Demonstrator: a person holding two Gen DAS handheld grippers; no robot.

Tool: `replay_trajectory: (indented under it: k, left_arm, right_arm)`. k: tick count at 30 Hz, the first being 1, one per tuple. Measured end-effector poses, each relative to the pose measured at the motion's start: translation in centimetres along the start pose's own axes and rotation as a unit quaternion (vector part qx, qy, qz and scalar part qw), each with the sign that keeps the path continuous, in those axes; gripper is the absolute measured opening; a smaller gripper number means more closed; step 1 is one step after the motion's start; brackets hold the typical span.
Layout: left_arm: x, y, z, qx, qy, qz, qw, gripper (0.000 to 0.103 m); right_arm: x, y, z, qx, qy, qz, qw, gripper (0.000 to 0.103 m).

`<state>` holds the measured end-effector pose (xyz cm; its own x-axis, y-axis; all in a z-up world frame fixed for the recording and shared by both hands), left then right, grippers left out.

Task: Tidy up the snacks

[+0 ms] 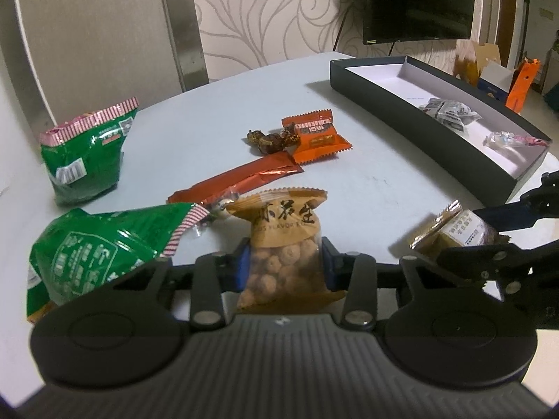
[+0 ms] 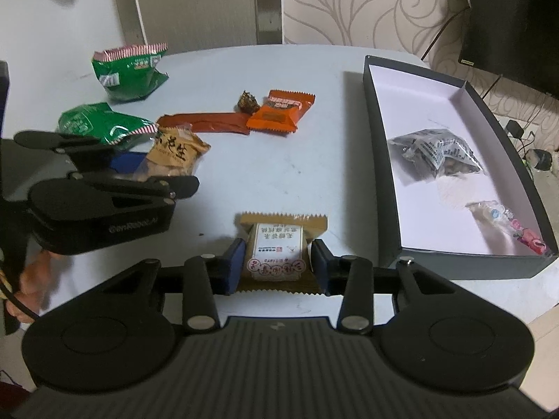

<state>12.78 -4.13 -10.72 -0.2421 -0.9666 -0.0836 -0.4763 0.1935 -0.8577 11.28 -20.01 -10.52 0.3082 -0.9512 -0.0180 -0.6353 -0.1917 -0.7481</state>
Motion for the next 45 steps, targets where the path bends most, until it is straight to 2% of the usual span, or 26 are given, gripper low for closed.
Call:
replay_trajectory:
  k: [4, 9, 11, 12, 13, 14, 15, 17, 18, 19, 31, 45]
  left_arm:
    - [0.0, 0.0, -0.2, 0.001, 0.003, 0.002, 1.0, 0.043]
    - [0.1, 0.2, -0.2, 0.0, 0.001, 0.004, 1.0, 0.043]
    - [0.1, 0.2, -0.2, -0.002, 0.001, 0.006, 1.0, 0.043]
    - [0.1, 0.1, -0.2, -0.003, 0.001, 0.006, 1.0, 0.043]
    - [0.1, 0.1, -0.2, -0.004, 0.001, 0.005, 1.0, 0.043]
    - [0.1, 0.1, -0.1, -0.006, -0.001, 0.005, 1.0, 0.044]
    - [0.0, 0.0, 0.0, -0.009, 0.0, 0.003, 1.0, 0.044]
    - [0.0, 0.0, 0.2, -0.012, 0.002, 0.0, 0.9999, 0.044]
    - [0.0, -0.1, 0.3, -0.011, 0.004, 0.0, 0.9999, 0.044]
    - [0.0, -0.1, 0.3, -0.01, 0.005, 0.002, 0.9999, 0.043]
    - [-0.1, -0.5, -0.2, 0.001, 0.001, 0.008, 1.0, 0.043]
    - [-1.2, -1.4, -0.7, 0.012, -0.018, -0.021, 0.9996, 0.043]
  right_arm:
    - [0.0, 0.0, -0.6, 0.002, -0.006, 0.011, 1.0, 0.046]
    - [-0.1, 0.7, 0.2, -0.017, 0.001, -0.005, 1.0, 0.048]
    - [-0.2, 0.7, 0.4, -0.016, 0.002, 0.003, 1.0, 0.054]
    - [-0.1, 0.6, 0.5, -0.018, 0.0, 0.009, 1.0, 0.066]
    - [-0.2, 0.6, 0.7, -0.017, 0.001, 0.01, 1.0, 0.071]
    - [-0.4, 0.7, 0.9, -0.016, 0.005, 0.004, 1.0, 0.072]
    - [-0.6, 0.6, 1.1, -0.015, 0.008, -0.007, 1.0, 0.071]
    - [-0.7, 0.4, 1.2, -0.013, 0.005, -0.015, 1.0, 0.064]
    - [-0.6, 0.3, 1.2, -0.011, 0.005, -0.016, 1.0, 0.047]
    - [-0.5, 0.1, 1.1, -0.012, 0.005, -0.016, 1.0, 0.046]
    - [-0.8, -0.7, -1.2, 0.001, -0.022, 0.008, 1.0, 0.044]
    - [-1.0, -1.1, -4.1, 0.014, -0.066, 0.048, 0.997, 0.044]
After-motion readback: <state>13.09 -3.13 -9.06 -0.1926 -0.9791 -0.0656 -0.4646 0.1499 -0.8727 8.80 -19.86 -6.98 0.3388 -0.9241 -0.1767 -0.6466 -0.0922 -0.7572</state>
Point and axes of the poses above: each gripper's, at about its wrist camera, not at the fingertips, and z roughly the way its jaws point, x to its right, y to its underside, the point moved 2 cm from there along z, roughly the way its jaws point, and after that the axes turned 12 degrees about x, right-handed, at the moved point
